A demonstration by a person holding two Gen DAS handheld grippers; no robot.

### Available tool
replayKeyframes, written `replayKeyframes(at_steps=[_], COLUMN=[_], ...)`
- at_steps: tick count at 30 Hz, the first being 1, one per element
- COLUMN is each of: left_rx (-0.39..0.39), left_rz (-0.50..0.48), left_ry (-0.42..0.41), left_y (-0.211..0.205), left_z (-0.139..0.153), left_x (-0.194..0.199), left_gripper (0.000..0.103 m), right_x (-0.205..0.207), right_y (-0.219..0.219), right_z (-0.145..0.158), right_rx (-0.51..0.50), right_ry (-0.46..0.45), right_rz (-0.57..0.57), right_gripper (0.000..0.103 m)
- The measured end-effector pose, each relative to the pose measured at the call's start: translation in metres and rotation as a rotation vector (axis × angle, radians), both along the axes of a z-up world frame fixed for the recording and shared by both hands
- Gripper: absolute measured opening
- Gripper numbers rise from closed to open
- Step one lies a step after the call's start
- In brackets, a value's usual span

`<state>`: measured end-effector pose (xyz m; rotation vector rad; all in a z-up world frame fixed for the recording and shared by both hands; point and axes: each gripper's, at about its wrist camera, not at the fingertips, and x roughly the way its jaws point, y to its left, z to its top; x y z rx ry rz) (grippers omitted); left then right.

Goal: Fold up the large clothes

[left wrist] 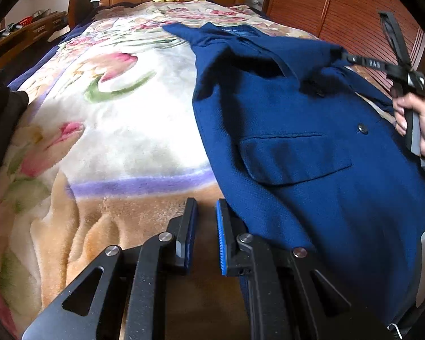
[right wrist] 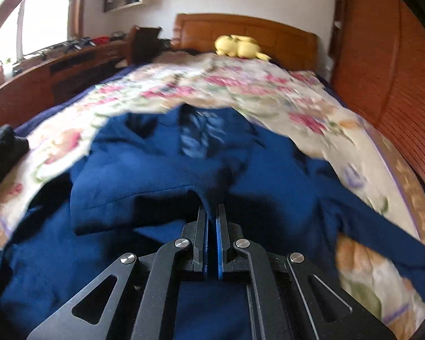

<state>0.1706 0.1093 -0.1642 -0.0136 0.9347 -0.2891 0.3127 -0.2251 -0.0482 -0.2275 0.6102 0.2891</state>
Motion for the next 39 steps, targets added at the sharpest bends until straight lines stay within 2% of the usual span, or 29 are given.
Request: replayKeyframes(at_steps=[3, 5, 10, 11, 13, 14, 15, 17, 20, 22, 26, 30, 31, 33, 39], left_rx=[0.022, 0.037, 0.058, 0.066, 0.092, 0.099, 0.103, 0.099, 0.090, 0.110, 0.095, 0.111, 0.109, 0.103, 0.105], left_rz=[0.007, 0.014, 0.039, 0.043, 0.049, 0.052, 0.054, 0.060, 0.075, 0.102, 0.116, 0.108, 0.108, 0.104, 0.095], left_ry=[-0.006, -0.011, -0.015, -0.016, -0.018, -0.016, -0.015, -0.011, -0.015, -0.021, -0.049, -0.087, -0.093, -0.102, -0.134], left_y=[-0.001, -0.002, -0.004, -0.004, -0.006, -0.005, -0.005, -0.001, 0.004, 0.008, 0.012, 0.008, 0.007, 0.003, -0.016], left_z=[0.000, 0.000, 0.003, 0.004, 0.006, 0.007, 0.009, 0.013, 0.019, 0.023, 0.035, 0.047, 0.049, 0.054, 0.062], left_x=[0.000, -0.001, -0.004, -0.005, -0.008, -0.009, -0.010, -0.012, -0.012, -0.011, -0.014, -0.016, -0.015, -0.014, -0.010], left_gripper=[0.013, 0.013, 0.013, 0.013, 0.013, 0.013, 0.013, 0.013, 0.013, 0.013, 0.013, 0.013, 0.013, 0.013, 0.013], right_x=[-0.001, -0.004, -0.024, -0.030, -0.033, -0.037, -0.040, -0.042, -0.037, -0.024, -0.006, 0.004, 0.005, 0.006, -0.012], right_y=[-0.006, -0.008, 0.005, 0.007, 0.005, 0.010, 0.015, 0.026, 0.050, 0.067, 0.094, 0.108, 0.108, 0.104, 0.061], right_z=[-0.014, -0.018, -0.013, -0.009, -0.005, -0.002, 0.000, -0.002, -0.015, -0.031, -0.060, -0.077, -0.077, -0.077, -0.033], right_rx=[-0.011, 0.006, -0.050, -0.041, -0.029, -0.025, -0.014, -0.007, -0.024, -0.063, -0.095, -0.173, -0.172, -0.176, -0.046], right_ry=[0.048, 0.100, 0.037, 0.026, 0.002, -0.007, -0.009, -0.008, 0.026, 0.080, 0.209, 0.230, 0.224, 0.189, 0.056], right_rz=[-0.022, 0.006, 0.052, 0.071, 0.092, 0.107, 0.140, 0.195, 0.289, 0.308, 0.371, 0.386, 0.382, 0.360, 0.281], right_gripper=[0.004, 0.004, 0.007, 0.012, 0.030, 0.046, 0.054, 0.059, 0.061, 0.061, 0.061, 0.061, 0.058, 0.013, 0.008])
